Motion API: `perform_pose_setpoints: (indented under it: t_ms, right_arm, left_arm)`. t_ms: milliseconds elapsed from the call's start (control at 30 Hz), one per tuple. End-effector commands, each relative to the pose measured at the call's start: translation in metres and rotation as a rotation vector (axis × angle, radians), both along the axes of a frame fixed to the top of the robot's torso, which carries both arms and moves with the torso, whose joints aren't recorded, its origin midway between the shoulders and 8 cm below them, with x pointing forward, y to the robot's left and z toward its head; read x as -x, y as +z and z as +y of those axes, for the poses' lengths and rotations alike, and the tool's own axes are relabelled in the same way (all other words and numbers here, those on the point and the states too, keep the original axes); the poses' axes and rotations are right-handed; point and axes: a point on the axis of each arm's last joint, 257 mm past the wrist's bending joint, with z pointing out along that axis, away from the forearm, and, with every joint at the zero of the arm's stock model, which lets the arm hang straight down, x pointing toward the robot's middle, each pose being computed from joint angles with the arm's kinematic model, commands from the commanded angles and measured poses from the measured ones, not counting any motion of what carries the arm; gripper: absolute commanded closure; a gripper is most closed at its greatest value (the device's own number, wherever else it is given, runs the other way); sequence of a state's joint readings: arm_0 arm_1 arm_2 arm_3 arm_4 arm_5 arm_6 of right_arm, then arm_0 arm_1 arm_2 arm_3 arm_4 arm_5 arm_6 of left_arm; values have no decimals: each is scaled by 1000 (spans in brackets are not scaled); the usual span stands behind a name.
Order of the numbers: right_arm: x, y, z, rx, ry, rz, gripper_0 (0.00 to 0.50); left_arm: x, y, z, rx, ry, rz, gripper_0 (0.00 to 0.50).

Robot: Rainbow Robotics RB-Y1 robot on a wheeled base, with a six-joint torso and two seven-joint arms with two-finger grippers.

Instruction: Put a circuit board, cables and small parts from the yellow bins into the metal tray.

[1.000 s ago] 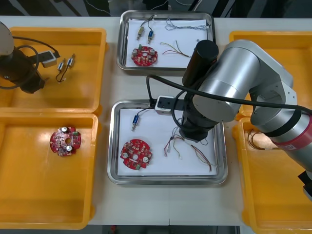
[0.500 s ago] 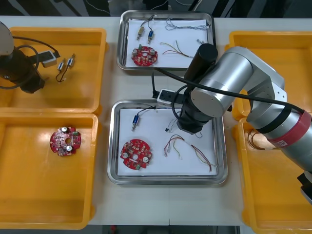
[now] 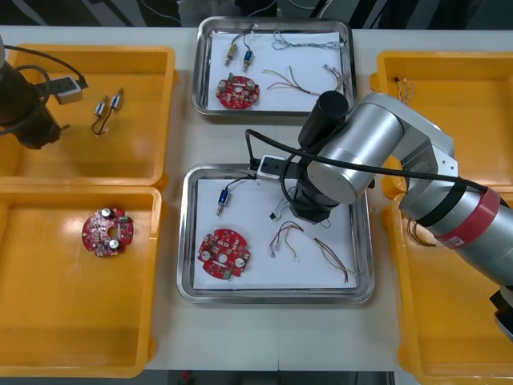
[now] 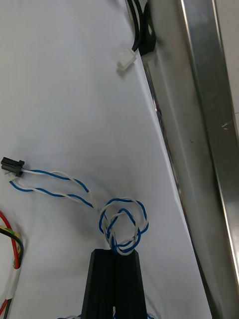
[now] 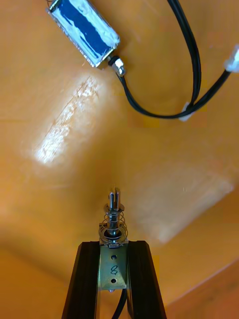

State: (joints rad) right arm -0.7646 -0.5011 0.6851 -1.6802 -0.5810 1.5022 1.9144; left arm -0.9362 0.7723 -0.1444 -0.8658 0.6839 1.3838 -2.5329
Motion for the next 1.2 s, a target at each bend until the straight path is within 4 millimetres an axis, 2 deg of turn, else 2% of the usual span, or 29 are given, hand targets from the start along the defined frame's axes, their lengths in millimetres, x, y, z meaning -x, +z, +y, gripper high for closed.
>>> perform_pose_setpoints:
  t_ms: [33, 67, 133, 167, 200, 233, 567, 767, 1000, 1200]
  right_arm:
    - [3, -1, 7, 2, 33, -9, 454]
    - [3, -1, 7, 1, 33, -8, 442]
    - [3, -1, 6, 1, 33, -5, 354]
    - [3, -1, 5, 4, 30, -6, 354]
    - [2, -1, 5, 3, 34, -9, 58]
    - [2, -1, 4, 5, 32, -9, 9]
    - [0, 0, -1, 8, 20, -12, 0]
    - [2, 9, -4, 14, 19, -19, 0]
    - [14, 38, -11, 31, 11, -22, 0]
    - [27, 71, -22, 57, 6, -46, 0]
  left_arm:
    - [-8, 76, 6, 15, 177, -102, 500]
    - [-7, 78, 4, 24, 189, -101, 500]
    - [-4, 82, -1, 41, 212, -98, 500]
    - [0, 86, -2, 64, 237, -93, 500]
    - [3, 88, -2, 75, 246, -88, 500]
    - [4, 90, -2, 82, 250, -85, 500]
    - [30, 101, -7, 150, 325, -76, 500]
    - [44, 104, -21, 178, 375, -81, 500]
    - [61, 109, -51, 229, 459, -95, 500]
    - [54, 121, -82, 271, 485, -178, 500]
